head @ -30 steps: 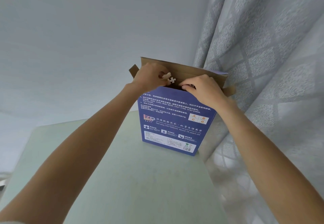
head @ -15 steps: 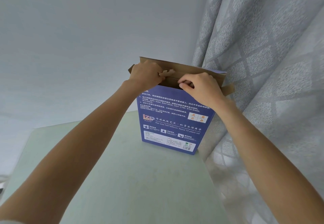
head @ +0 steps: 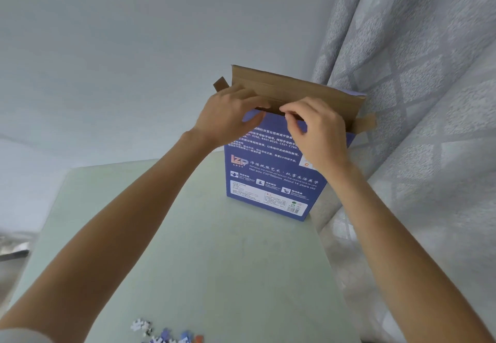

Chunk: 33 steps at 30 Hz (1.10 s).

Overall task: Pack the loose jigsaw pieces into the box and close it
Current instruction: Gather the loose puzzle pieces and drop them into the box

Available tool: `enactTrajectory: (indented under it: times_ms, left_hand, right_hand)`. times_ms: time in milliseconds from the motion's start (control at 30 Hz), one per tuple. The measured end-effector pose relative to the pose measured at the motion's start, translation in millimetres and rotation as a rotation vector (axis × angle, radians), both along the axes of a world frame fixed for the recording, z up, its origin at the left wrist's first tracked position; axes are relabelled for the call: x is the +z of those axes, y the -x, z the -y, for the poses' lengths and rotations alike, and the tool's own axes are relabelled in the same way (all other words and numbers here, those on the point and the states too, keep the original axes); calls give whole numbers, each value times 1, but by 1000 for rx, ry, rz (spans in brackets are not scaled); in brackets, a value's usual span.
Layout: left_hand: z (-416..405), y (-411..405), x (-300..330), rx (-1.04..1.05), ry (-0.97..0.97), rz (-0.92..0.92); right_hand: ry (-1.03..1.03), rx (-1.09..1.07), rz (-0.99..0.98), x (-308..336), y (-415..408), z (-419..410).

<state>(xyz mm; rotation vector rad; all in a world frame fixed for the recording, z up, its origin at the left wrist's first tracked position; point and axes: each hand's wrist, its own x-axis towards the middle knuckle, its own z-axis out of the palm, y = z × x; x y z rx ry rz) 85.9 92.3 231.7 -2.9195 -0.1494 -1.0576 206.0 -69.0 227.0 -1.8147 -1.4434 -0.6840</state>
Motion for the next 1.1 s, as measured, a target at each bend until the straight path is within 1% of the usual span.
enactTrajectory:
  times_ms: [67,100,167,233,300,367,433,467,533,600,633,700,800,900,1000,1100]
  left_hand:
    - [16,23,-12,9,23,153]
    - [25,41,-22,36,74,174]
    - [42,77,-47,96,211,164]
    - [58,118,-77,195,386,117]
    - [74,165,-111,337,560,48]
    - [87,206,-143,464,720,-53]
    - [102,253,-177,576,869,-227]
    - [111,275,-193,626,932,-331]
    - [130,312,-221,716,996,-535]
    - [153,342,-242,804,1034,-685]
    - [165,357,-250,857,1070,-737]
    - [188,384,-264,955,1157,-782]
    - [211,410,-279,981,1247,-760]
    - [219,414,-286,885,1280,-691]
    - [223,407,-291,790,1246,-674]
    - [227,397,-296,739,1208,-668]
  right_hand:
    - [-77,18,11,-16,24,12]
    - [-68,43,-26,-30,40,18]
    - [1,82,-132,-61,70,32]
    - [112,116,-255,-99,100,46]
    - [295,128,-383,-140,132,61]
    - [535,128,-526,-175,156,76]
    - [777,144,-627,-206,184,90]
    - [900,146,-649,-219,196,97]
    - [1109,153,-657,-238,218,111]
    - [1232,138,-623,-252,241,126]
    - [1264,109,-601,-259,254,135]
    - [1276,16,-596,-269,277,153]
    - [1249,-62,-661,-281,308,167]
    - [1173,-9,-738,-288,335,164]
    - [1135,94,-773,-290,356,150]
    - [1167,193,-711,-290,363,138]
